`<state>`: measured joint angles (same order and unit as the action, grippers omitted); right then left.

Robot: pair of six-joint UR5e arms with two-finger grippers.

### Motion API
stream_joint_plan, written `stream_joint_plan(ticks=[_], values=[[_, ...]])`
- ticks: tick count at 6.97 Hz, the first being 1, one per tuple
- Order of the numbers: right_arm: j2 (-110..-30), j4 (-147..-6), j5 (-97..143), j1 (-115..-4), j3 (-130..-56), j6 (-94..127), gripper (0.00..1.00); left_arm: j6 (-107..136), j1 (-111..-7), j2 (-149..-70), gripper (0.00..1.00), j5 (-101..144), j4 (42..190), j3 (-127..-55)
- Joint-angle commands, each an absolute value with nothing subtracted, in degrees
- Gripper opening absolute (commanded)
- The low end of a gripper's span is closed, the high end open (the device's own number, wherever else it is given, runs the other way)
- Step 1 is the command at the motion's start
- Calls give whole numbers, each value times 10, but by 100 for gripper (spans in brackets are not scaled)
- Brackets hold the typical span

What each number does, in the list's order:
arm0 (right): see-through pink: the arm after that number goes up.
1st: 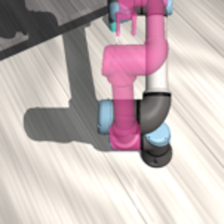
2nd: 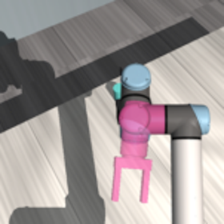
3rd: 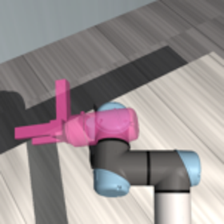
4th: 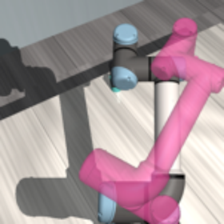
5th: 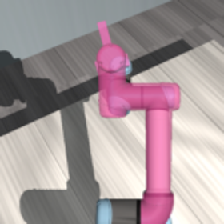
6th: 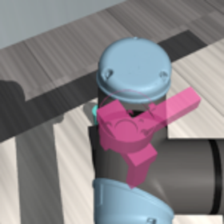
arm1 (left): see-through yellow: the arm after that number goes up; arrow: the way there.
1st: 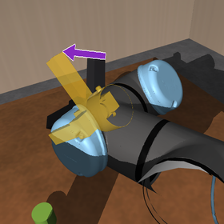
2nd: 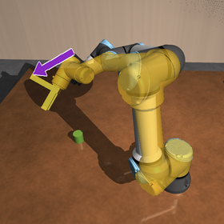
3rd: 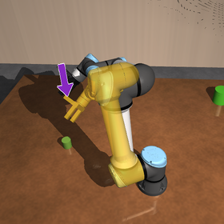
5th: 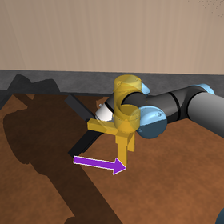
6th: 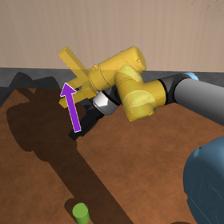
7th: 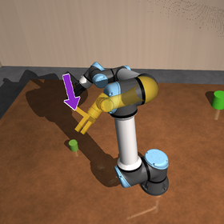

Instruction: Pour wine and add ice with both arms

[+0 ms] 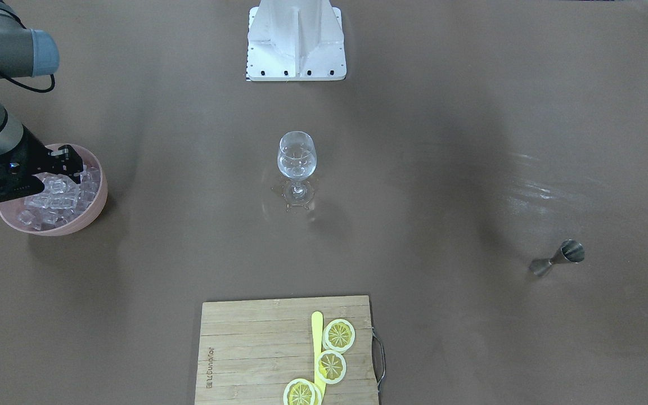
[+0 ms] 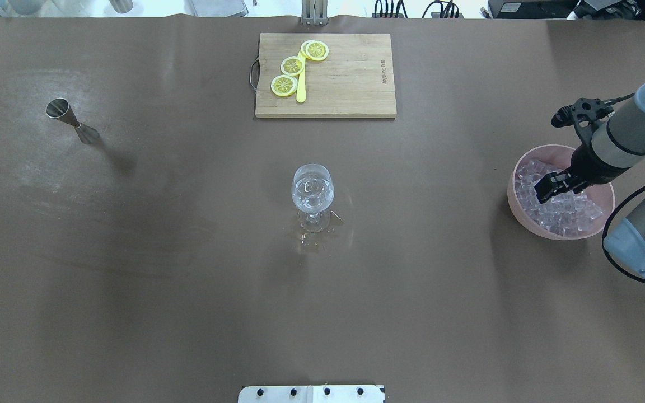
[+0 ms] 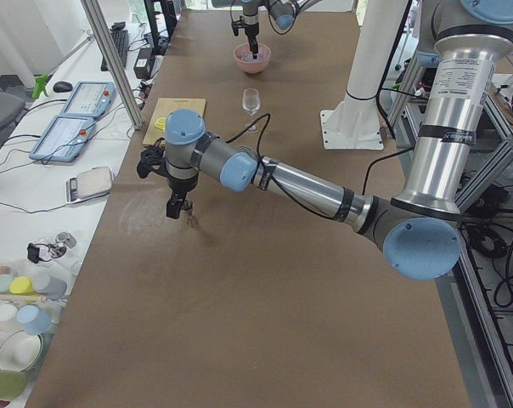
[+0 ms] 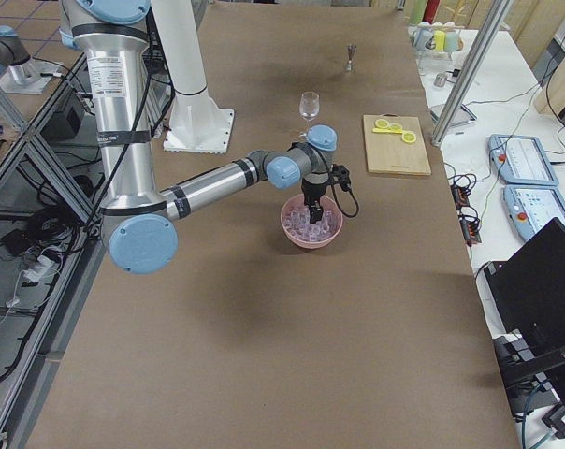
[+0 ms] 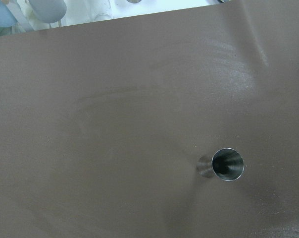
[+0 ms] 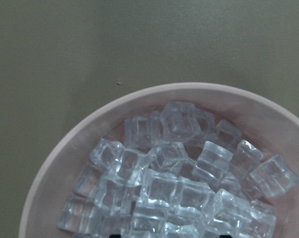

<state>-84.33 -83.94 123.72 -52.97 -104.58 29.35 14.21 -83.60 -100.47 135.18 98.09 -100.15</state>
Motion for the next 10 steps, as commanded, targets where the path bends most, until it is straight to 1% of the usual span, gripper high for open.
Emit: stream_joint_plan(ticks=[1,2,4,5,6,7,8,10], values=[[-843,-839,1247,-531,-1042,293,32,142,-841,-1005,97,1352,981,-1005],[-844,-839,1248,-532,-1041,292,0,142,-842,-1005,97,1352,980,-1008],[-844,-845,1271,-551,-1049,288,0,142,-843,-1005,97,1352,981,-1008],[-842,-853,1302,-576,-1073,289,0,140,-843,-1005,97,1352,981,-1008],[-809,-913,1313,-578,-1111,295,0,138,-843,-1005,97,1352,981,-1006],[-736,-1000,1309,-572,-1133,303,0,128,-843,-1003,97,1352,981,-1004],[-676,-1034,1308,-550,-1140,356,0,109,-847,-999,97,1353,980,-1002],[-564,-1034,1267,-469,-1130,526,0,91,-856,-978,97,1357,982,-1005]])
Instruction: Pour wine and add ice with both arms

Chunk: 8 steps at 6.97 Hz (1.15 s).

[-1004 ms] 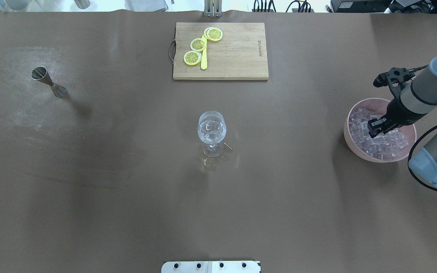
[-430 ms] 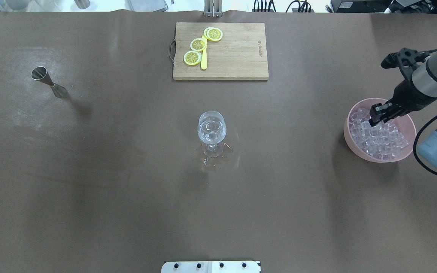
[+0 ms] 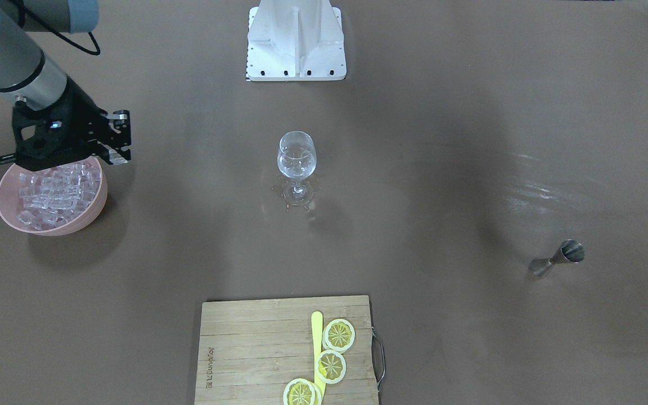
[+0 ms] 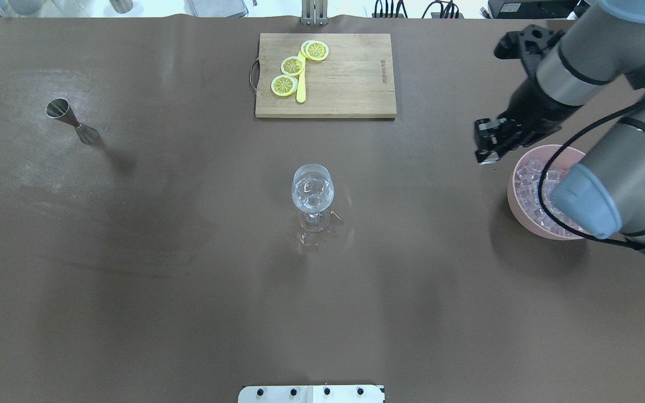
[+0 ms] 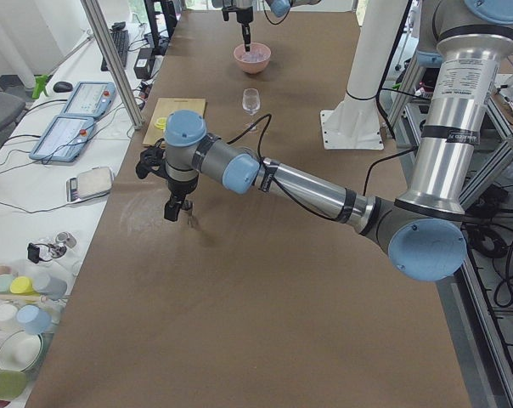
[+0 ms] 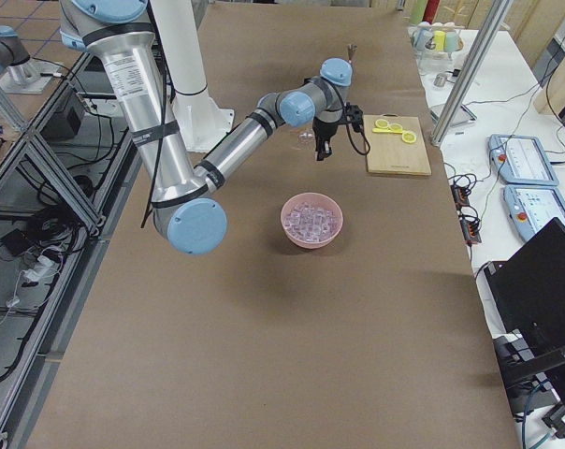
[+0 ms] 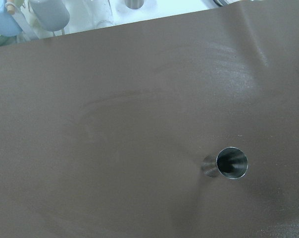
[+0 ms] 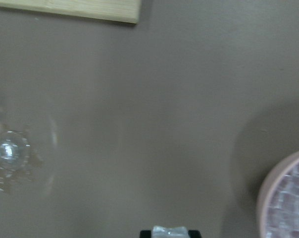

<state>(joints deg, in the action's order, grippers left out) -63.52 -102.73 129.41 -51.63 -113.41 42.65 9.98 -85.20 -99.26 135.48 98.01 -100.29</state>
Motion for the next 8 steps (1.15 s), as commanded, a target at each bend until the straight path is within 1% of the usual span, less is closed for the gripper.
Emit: stream_joint_plan(ticks=[1,2,3,4,5,7,8], values=[[-509,-1034,1240,-435,-1114,594,0,90,-865,-975,97,1356,981,-996],[-465,-1034,1228,-412,-1084,639,0,87,-866,-975,97,1357,981,-988],[-419,-1034,1210,-395,-1039,669,0,88,-867,-976,97,1357,980,-988],[-392,-1027,1196,-382,-1000,676,0,88,-867,-978,97,1356,980,-988],[-388,-995,1195,-381,-978,684,0,90,-867,-979,97,1355,981,-988],[-389,-987,1195,-367,-970,687,0,94,-868,-982,97,1354,981,-988],[-393,-988,1196,-367,-975,687,8,95,-868,-982,97,1354,981,-988]])
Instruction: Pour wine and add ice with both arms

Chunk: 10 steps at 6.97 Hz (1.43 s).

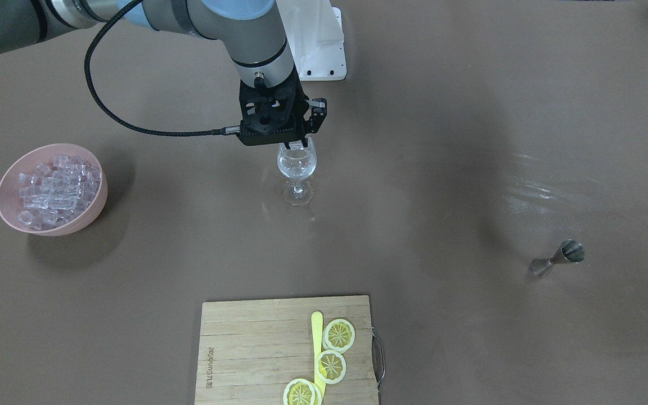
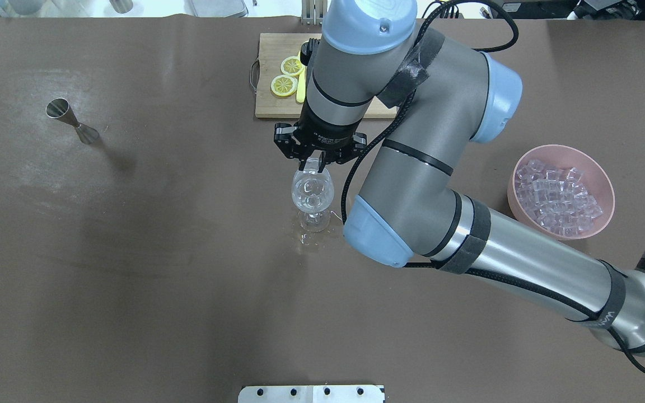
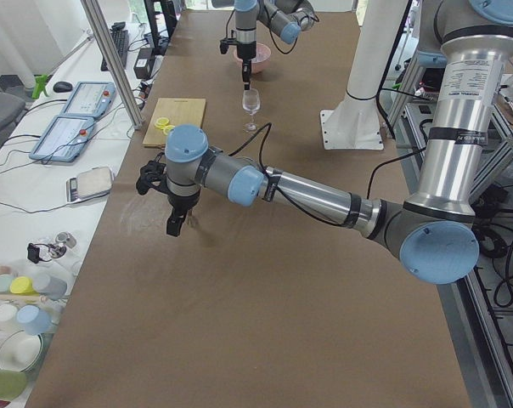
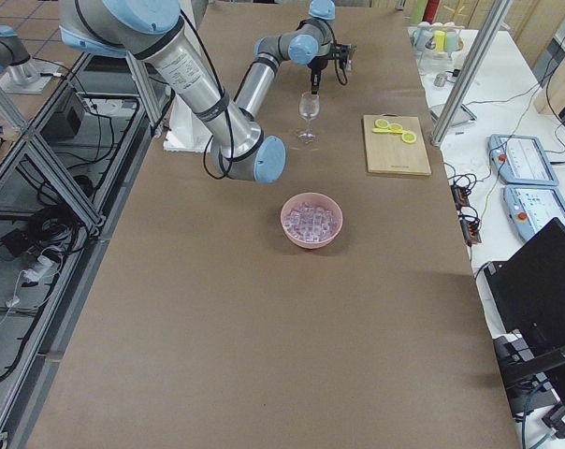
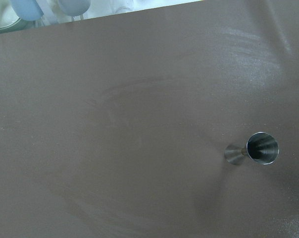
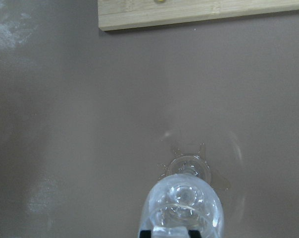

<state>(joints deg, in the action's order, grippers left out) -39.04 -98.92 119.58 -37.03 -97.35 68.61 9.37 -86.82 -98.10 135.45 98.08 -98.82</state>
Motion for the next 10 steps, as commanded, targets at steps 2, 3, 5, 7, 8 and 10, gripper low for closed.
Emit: stream_joint_plan(ticks=[2,3,5,7,8,10], values=[[-395,-988,1194,-367,-974,687,95,96,-868,-982,97,1353,980,-987],[-393,-988,1194,-367,-973,687,99,97,-868,-982,97,1353,980,-987],[-414,-997,1214,-414,-1009,678,99,97,-876,-981,97,1354,979,-987],[-575,-999,1275,-541,-1103,513,99,92,-898,-983,97,1366,949,-990],[-643,-999,1321,-623,-1113,407,99,90,-910,-977,97,1381,945,-991],[-748,-999,1319,-740,-1094,192,100,88,-923,-959,97,1383,951,-1001]])
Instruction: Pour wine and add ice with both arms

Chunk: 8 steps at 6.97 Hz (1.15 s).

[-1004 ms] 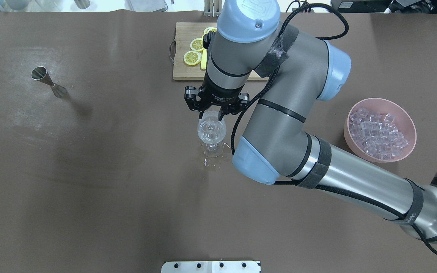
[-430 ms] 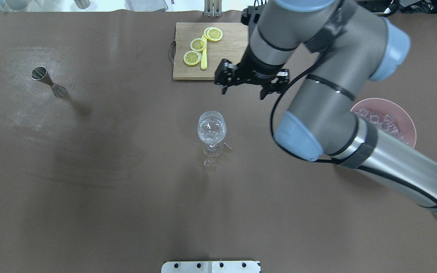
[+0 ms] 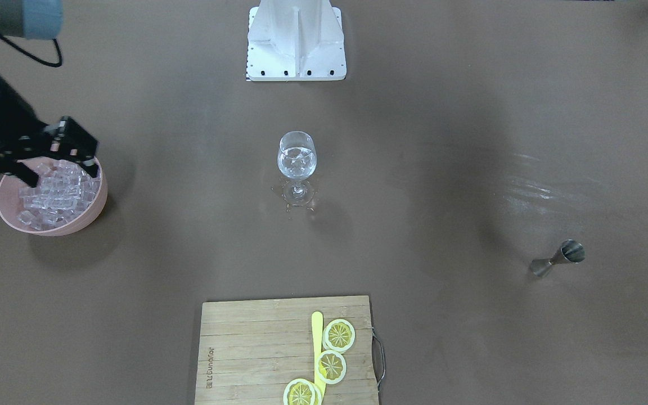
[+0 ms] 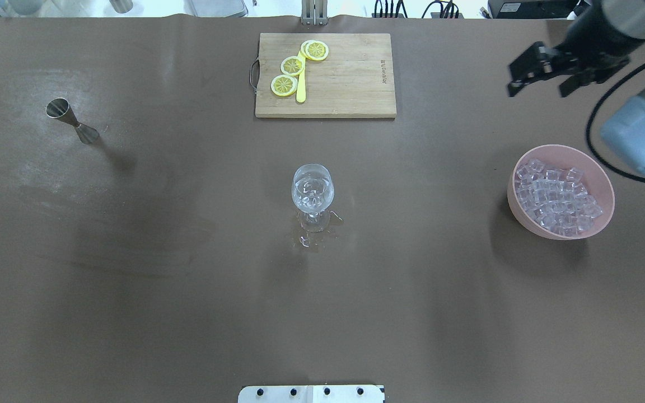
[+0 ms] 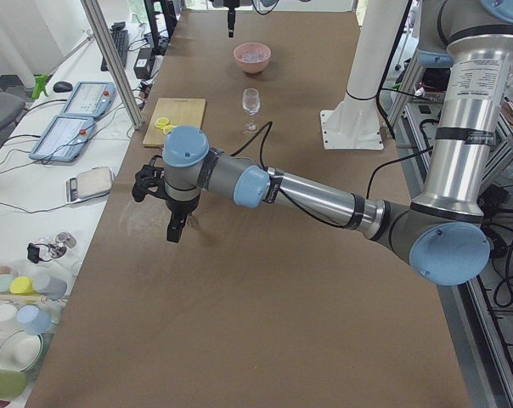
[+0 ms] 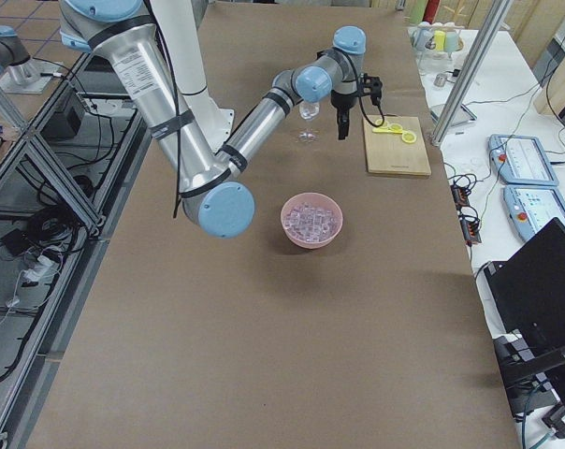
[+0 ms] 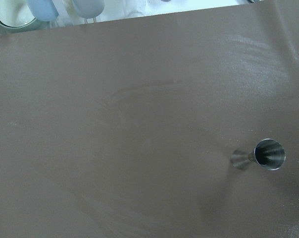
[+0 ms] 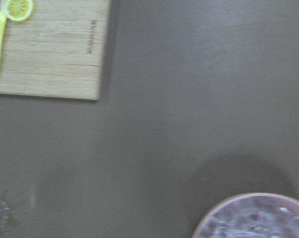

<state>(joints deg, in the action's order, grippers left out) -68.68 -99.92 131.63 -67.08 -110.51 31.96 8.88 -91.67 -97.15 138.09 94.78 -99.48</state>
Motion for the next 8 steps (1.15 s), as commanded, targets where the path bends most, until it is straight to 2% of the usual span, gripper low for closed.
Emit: stream_joint_plan(ticks=[1,3,5,8], values=[[-778,-998,1319,-785,-1071,124,100,87,-923,-948,97,1383,953,-1019],[-821,-992,1324,-866,-1016,-42,100,76,-922,-914,98,1376,956,-1034],[-869,-984,1317,-885,-999,-78,100,75,-921,-867,98,1379,1030,-1012],[-886,-931,1306,-890,-985,-88,100,77,-918,-873,98,1350,1030,-1006]])
